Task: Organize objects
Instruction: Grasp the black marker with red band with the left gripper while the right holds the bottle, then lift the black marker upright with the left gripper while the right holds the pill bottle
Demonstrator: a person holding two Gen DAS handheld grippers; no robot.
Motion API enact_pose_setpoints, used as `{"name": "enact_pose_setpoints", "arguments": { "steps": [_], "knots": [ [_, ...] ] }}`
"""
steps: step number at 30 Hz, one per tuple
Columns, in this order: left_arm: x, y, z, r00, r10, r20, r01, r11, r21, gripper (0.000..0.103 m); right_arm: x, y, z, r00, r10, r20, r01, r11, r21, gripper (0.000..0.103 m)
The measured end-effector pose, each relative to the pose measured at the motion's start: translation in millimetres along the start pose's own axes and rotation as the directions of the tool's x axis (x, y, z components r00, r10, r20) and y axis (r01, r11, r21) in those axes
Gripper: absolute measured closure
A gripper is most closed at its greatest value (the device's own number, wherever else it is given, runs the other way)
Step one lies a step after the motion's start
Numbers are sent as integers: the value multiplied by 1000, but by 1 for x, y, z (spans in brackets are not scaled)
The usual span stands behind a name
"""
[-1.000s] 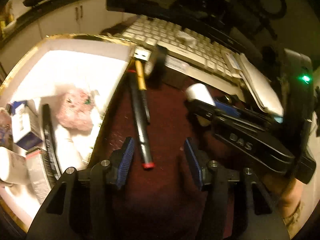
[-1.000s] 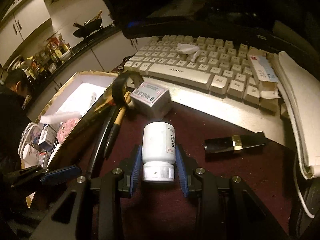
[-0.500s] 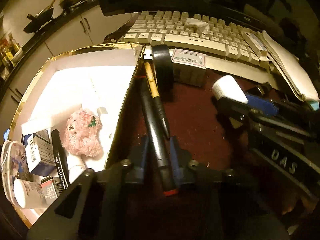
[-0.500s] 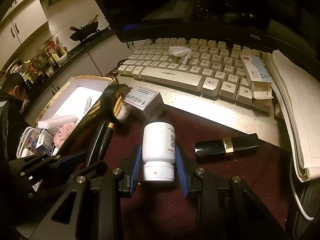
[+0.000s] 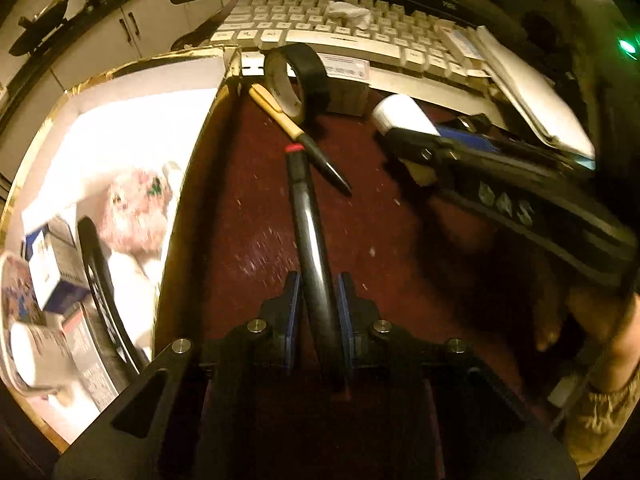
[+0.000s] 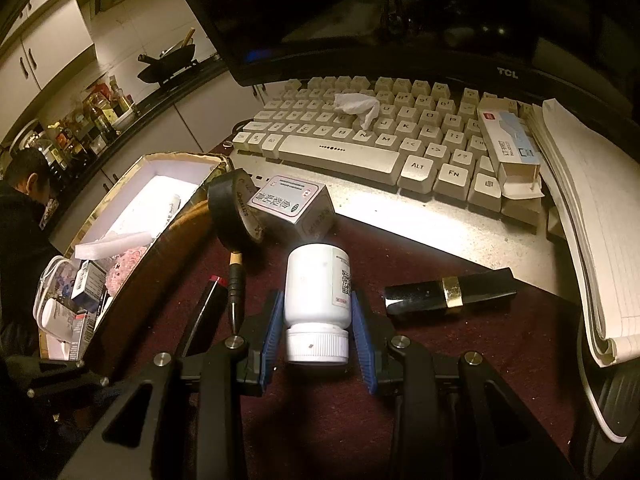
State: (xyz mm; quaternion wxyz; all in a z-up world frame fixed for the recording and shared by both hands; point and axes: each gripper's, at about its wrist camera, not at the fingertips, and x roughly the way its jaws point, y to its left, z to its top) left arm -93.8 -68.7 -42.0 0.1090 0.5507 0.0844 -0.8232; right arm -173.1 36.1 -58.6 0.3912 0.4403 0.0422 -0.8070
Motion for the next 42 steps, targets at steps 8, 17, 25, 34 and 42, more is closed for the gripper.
{"name": "enact_pose_setpoints", "arguments": {
  "steps": [8, 17, 25, 34, 42],
  "knots": [
    [6, -9, 12, 999, 11, 44, -13, 999, 42, 72, 0, -1, 1, 1000, -5, 2, 5, 1000, 1, 70],
    [0, -7, -4, 997, -29, 68, 27, 999, 39, 86, -1, -1, 1, 1000, -8, 3, 8, 1000, -6, 70],
    [-6, 5, -17, 993, -86, 83, 87, 996, -6, 89, -4, 1, 1, 1000, -18, 16, 18, 1000, -16, 70],
    [-13, 8, -14, 985, -122, 122, 127, 991, -29, 89, -3, 1, 1, 1000, -19, 17, 19, 1000, -17, 70],
    [-25, 14, -13, 973, -145, 178, 156, 986, -51, 89, -5, 3, 1, 999, -25, 31, 26, 999, -22, 70]
  ]
}}
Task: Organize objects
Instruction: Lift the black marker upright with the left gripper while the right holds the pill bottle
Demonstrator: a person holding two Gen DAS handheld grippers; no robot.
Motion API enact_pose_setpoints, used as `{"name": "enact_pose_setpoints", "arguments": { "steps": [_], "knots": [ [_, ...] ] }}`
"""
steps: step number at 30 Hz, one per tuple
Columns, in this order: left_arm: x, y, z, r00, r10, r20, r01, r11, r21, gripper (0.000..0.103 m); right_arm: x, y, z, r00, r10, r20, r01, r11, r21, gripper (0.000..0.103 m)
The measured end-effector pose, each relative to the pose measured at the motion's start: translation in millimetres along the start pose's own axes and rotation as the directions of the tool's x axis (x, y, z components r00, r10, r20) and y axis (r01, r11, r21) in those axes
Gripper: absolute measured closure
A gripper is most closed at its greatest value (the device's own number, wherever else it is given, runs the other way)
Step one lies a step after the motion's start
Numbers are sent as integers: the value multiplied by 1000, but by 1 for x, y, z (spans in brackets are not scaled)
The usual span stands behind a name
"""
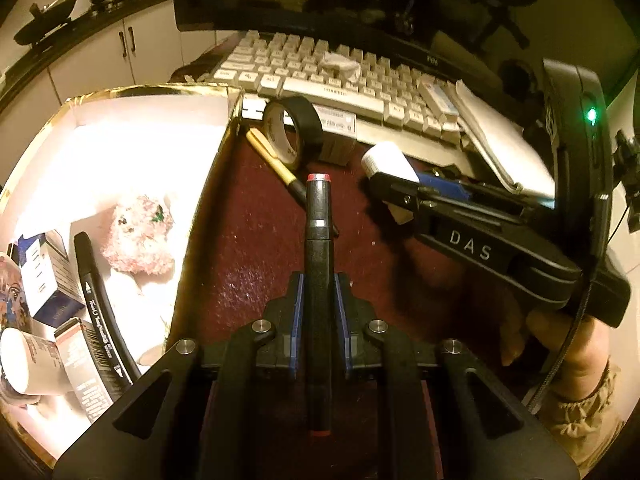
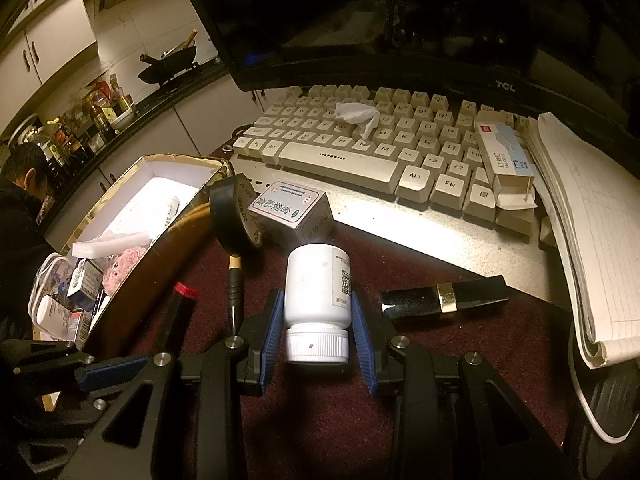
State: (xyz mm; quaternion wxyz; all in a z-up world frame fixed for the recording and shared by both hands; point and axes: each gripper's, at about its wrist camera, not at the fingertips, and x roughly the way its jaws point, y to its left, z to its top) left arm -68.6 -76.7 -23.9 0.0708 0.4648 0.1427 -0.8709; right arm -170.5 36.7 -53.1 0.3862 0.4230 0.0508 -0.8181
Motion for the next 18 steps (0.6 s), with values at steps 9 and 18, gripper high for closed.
{"name": "enact_pose_setpoints", "arguments": {
  "steps": [9, 18],
  "knots": [
    [-22, 13, 5, 996, -26, 85, 30, 999, -45, 89, -5, 3, 2, 999, 12, 37, -11, 1000, -9, 70],
    [-39, 19, 5, 991, -33, 129, 42, 997, -61, 89, -2, 5, 0, 1000, 4, 29, -4, 1000, -17, 70]
  ]
}}
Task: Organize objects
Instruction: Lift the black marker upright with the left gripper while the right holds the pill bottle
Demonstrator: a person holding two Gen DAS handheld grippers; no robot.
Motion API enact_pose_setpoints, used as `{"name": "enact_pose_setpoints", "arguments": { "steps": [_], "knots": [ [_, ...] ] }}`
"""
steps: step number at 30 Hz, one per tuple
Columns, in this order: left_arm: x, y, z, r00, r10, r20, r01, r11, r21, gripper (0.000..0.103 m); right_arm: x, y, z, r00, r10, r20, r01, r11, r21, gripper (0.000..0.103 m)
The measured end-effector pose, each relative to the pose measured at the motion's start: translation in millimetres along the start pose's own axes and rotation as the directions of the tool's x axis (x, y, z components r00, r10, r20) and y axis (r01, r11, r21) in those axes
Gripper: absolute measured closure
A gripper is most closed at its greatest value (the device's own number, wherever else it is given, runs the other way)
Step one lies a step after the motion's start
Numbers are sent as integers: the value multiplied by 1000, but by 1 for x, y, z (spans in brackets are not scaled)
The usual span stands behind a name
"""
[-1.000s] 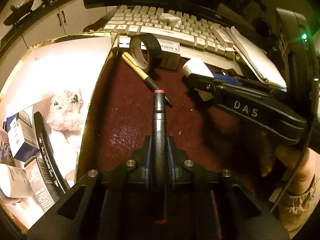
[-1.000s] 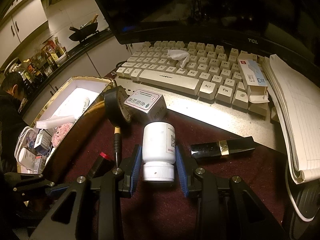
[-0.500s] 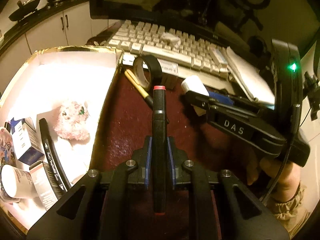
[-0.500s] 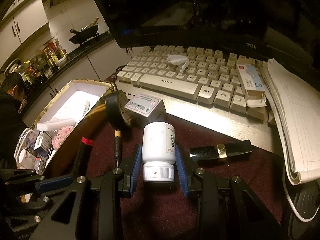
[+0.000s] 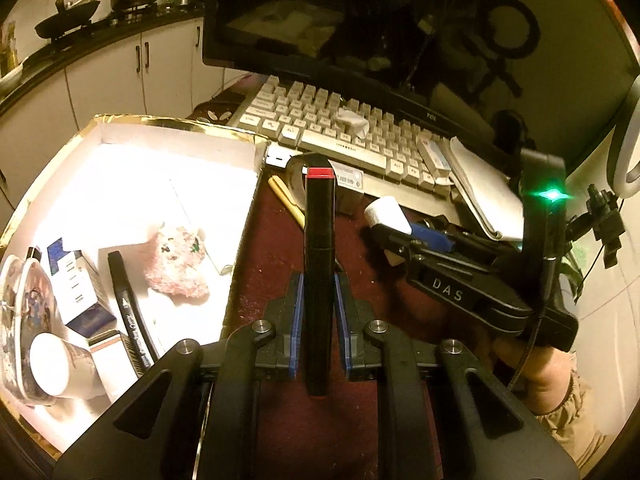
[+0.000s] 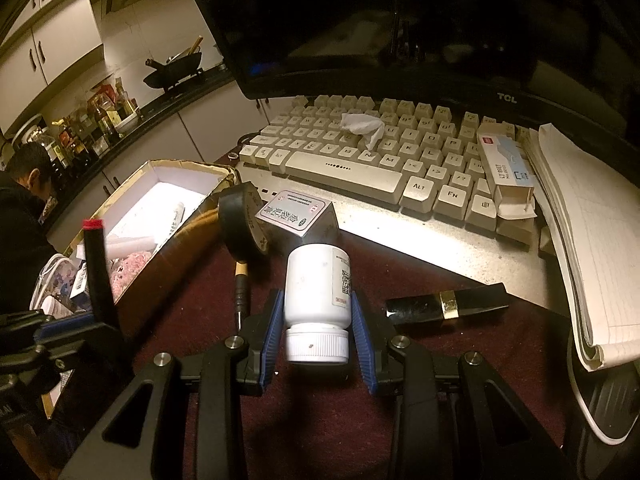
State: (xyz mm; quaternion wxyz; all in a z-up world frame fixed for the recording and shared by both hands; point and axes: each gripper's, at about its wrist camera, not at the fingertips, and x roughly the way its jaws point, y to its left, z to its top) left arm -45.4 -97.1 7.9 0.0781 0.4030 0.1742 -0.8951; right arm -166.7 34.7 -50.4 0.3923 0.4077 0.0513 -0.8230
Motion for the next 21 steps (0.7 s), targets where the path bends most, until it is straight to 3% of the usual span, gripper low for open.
{"name": "enact_pose_setpoints", "arguments": {
  "steps": [21],
  "knots": [
    [-36, 8, 7, 991, -38, 130, 41, 999, -16, 89, 2, 5, -2, 1000, -9, 1, 9, 1000, -21, 70]
  ]
}}
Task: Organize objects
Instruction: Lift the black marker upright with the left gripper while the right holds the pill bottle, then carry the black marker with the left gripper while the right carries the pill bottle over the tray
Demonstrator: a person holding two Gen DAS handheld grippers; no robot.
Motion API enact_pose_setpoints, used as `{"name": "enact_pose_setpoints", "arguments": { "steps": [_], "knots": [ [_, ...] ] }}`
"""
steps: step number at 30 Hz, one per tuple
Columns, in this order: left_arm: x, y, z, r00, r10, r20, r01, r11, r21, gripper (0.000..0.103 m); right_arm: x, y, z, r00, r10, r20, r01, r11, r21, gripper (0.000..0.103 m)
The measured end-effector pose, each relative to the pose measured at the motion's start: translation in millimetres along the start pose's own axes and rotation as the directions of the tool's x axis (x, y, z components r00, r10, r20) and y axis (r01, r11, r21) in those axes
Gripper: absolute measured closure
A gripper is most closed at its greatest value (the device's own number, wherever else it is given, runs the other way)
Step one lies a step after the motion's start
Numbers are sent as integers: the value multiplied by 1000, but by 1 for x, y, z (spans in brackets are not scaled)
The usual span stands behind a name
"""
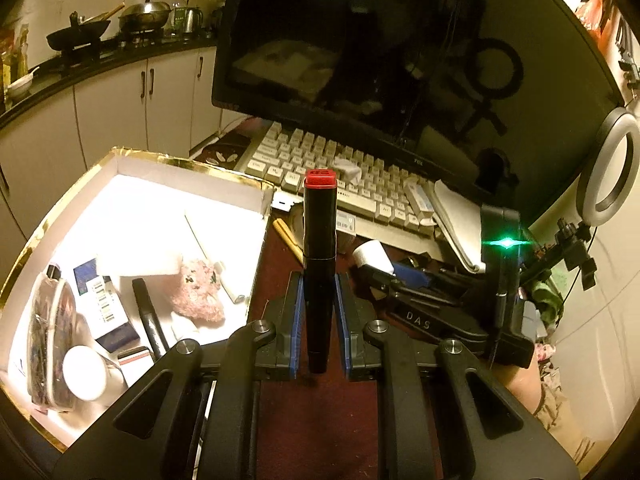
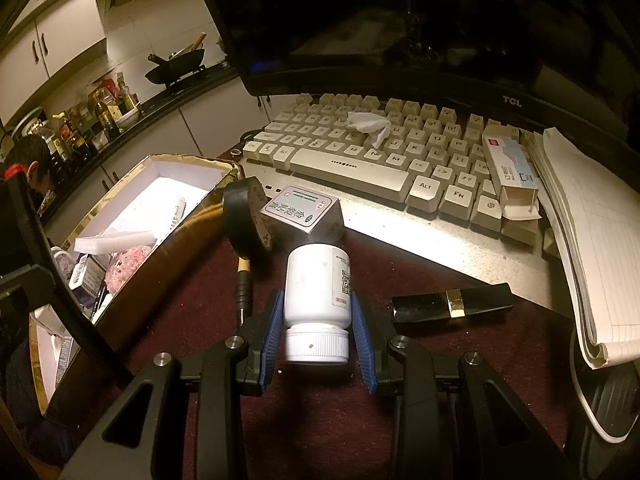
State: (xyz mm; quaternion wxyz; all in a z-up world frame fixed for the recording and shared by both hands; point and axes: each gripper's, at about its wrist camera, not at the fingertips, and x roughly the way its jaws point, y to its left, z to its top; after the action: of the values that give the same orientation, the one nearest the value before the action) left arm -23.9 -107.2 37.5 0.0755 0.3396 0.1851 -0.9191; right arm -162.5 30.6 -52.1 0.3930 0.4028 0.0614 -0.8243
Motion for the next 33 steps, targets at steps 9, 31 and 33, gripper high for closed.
{"name": "enact_pose_setpoints", "arguments": {
  "steps": [9, 31, 33],
  "knots": [
    [-18, 9, 3, 999, 4, 38, -4, 1000, -18, 89, 0, 2, -1, 1000, -6, -1, 6, 1000, -12, 70],
    [-78, 52, 7, 988, 39, 151, -27, 997, -77, 89, -7, 23, 0, 998, -62, 34, 64, 995, -81, 70],
    [-84, 58, 9, 985, 49, 166, -36, 996, -81, 89, -11, 26, 1, 997, -60, 42, 63, 995, -83, 70]
  ]
}}
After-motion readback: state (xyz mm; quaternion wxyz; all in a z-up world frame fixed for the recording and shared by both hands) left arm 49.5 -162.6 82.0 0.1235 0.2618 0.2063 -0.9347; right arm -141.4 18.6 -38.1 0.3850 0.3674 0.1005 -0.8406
